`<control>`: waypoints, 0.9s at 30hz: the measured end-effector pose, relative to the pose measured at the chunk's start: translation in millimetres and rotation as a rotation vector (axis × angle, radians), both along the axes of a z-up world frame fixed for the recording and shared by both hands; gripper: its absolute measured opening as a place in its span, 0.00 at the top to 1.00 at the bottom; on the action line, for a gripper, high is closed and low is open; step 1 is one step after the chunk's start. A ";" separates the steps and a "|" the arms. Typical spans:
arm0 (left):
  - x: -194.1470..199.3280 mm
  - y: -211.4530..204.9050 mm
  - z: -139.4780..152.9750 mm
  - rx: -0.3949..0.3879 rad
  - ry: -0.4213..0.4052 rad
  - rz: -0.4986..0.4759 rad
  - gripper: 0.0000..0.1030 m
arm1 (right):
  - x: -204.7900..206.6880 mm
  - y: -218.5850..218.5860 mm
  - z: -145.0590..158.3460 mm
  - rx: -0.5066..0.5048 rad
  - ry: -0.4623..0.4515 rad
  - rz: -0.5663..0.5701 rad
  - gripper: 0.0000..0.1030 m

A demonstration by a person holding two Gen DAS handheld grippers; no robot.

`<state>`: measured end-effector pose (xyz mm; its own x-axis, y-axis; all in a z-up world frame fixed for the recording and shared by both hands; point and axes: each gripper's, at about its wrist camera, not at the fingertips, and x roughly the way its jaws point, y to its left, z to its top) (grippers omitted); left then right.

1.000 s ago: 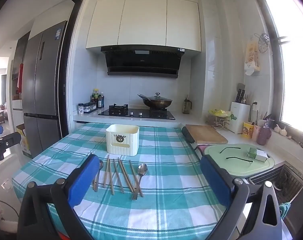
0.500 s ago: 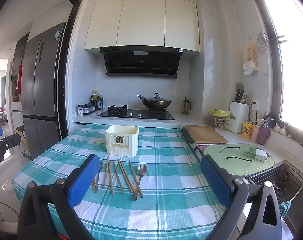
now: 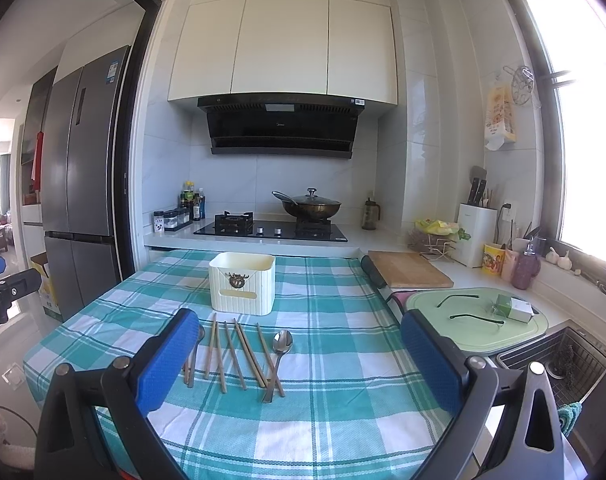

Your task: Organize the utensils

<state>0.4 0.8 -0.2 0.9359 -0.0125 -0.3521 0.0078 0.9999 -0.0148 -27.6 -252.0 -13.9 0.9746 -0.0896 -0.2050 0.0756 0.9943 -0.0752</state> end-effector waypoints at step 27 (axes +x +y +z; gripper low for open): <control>4.5 -2.0 -6.7 -0.001 0.003 0.001 0.00 | 2.0 1.0 -3.2 0.001 0.006 -0.004 0.00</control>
<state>4.9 -1.1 -6.9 0.9348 -0.0124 -0.3550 0.0071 0.9998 -0.0161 -25.5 -251.0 -17.1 0.9730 -0.0931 -0.2112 0.0789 0.9941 -0.0747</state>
